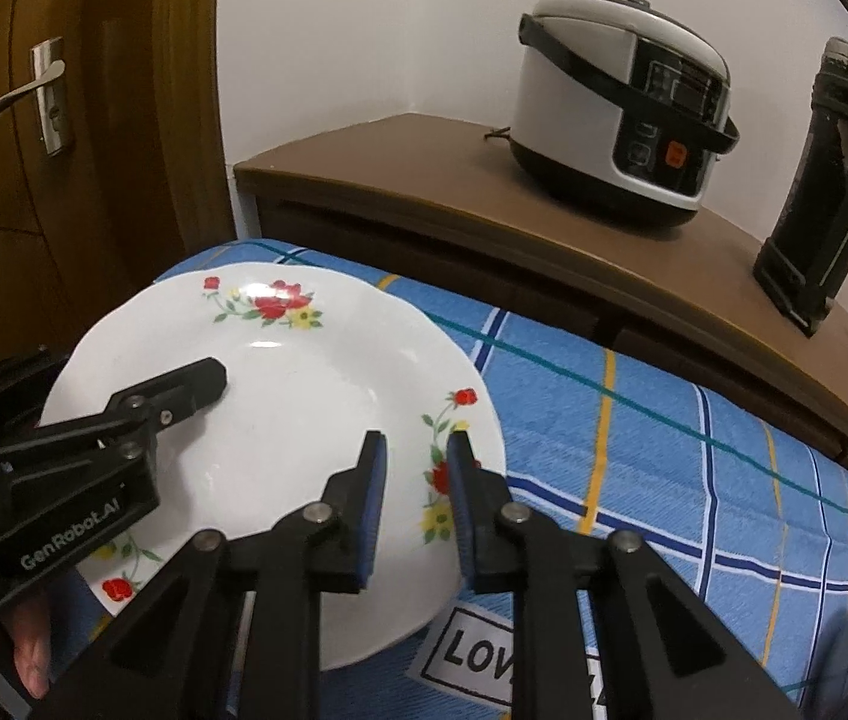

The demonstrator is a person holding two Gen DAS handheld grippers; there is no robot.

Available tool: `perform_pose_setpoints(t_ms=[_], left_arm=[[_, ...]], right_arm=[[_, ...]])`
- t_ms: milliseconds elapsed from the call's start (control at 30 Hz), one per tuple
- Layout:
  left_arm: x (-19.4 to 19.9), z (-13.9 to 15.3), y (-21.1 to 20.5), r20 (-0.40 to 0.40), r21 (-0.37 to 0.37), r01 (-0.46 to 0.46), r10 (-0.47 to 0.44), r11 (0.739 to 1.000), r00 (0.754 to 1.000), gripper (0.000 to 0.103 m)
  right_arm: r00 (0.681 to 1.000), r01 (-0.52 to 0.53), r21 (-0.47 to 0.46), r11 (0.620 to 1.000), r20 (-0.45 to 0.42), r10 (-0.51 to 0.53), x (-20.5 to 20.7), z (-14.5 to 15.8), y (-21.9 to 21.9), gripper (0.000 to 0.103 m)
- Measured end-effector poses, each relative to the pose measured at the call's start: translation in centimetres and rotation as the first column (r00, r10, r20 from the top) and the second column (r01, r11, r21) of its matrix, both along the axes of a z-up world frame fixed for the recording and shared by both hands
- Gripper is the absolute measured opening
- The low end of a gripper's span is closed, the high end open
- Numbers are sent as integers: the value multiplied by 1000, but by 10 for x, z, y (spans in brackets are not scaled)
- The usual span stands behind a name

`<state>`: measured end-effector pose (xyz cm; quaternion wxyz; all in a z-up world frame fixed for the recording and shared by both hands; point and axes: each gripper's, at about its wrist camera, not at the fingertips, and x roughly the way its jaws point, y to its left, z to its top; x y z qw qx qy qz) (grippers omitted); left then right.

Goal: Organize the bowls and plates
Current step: 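Open both grippers and release the red-rose plate on the stack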

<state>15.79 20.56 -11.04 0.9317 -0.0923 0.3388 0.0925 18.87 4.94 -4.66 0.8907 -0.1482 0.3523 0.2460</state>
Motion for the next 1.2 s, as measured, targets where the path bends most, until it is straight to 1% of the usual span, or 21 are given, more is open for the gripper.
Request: perform_pose_setpoints(t_ms=[67, 267, 300, 367, 400, 433, 533, 600, 633, 667, 733, 833, 867, 967, 1067, 1167, 1200], left_arm=[[0, 0, 0, 0, 2, 5, -5, 1000, 1000, 43], [-5, 2, 0, 11, 0, 9, -9, 1000, 1000, 44], [-6, 2, 0, 12, -2, 11, -11, 1000, 1000, 45], [-10, 4, 1, 26, -49, 41, -39, 998, 999, 57], [-11, 5, 2, 37, -71, 49, -46, 996, 998, 59], [-13, 7, 3, 47, -77, 49, -46, 996, 998, 60], [-15, 11, 4, 66, -76, 39, -34, 996, 997, 61], [-17, 12, 3, 71, -47, 13, -10, 999, 997, 62], [-19, 16, 1, 89, -1, -6, 6, 1000, 996, 66], [-21, 18, -1, 104, 21, -11, 9, 1000, 994, 74], [-24, 22, -5, 138, 60, -15, 6, 998, 990, 81], [-23, 22, -11, 139, 110, -13, -3, 994, 990, 81], [-23, 22, -11, 134, 113, -13, -3, 994, 991, 81], [-22, 21, -6, 128, 83, -4, -6, 997, 992, 81], [-20, 18, -3, 112, 72, -11, 3, 997, 994, 81], [-19, 16, -3, 106, 65, -18, 11, 998, 994, 81], [-19, 16, -2, 105, 62, -22, 16, 998, 994, 81]], right_arm=[[1000, 0, 2, 1000, 1, 0, 0, 0, -1, 21], [1000, -1, -5, 1000, 8, 1, 0, -1, 0, 21], [1000, -1, -5, 1000, 8, 2, 0, -1, 0, 21], [1000, -4, -10, 1000, 11, 4, 0, -1, 0, 21], [1000, -4, -11, 1000, 13, 4, 0, -2, 1, 21], [1000, -5, -12, 1000, 14, 5, -1, -2, 1, 21], [1000, -9, -27, 1000, 23, 10, -2, -3, 3, 20], [1000, -10, -34, 999, 23, 11, -2, -4, 4, 20], [999, -15, -31, 999, 35, 16, -4, -2, 5, 19], [1000, -6, -50, 999, 27, 8, -4, -3, 6, 20], [1000, -12, -38, 999, 19, 13, -4, -3, 6, 20], [1000, -9, -17, 1000, 26, 10, -4, -2, 5, 20], [1000, -7, -12, 1000, 24, 7, -4, -2, 4, 19], [1000, -6, -7, 1000, 24, 6, -3, -1, 3, 20], [1000, -12, -5, 1000, 23, 12, -3, -2, 3, 22], [1000, -14, 2, 1000, 20, 14, -4, -1, 3, 30], [1000, -10, 5, 1000, 22, 10, -5, 0, 2, 35]])
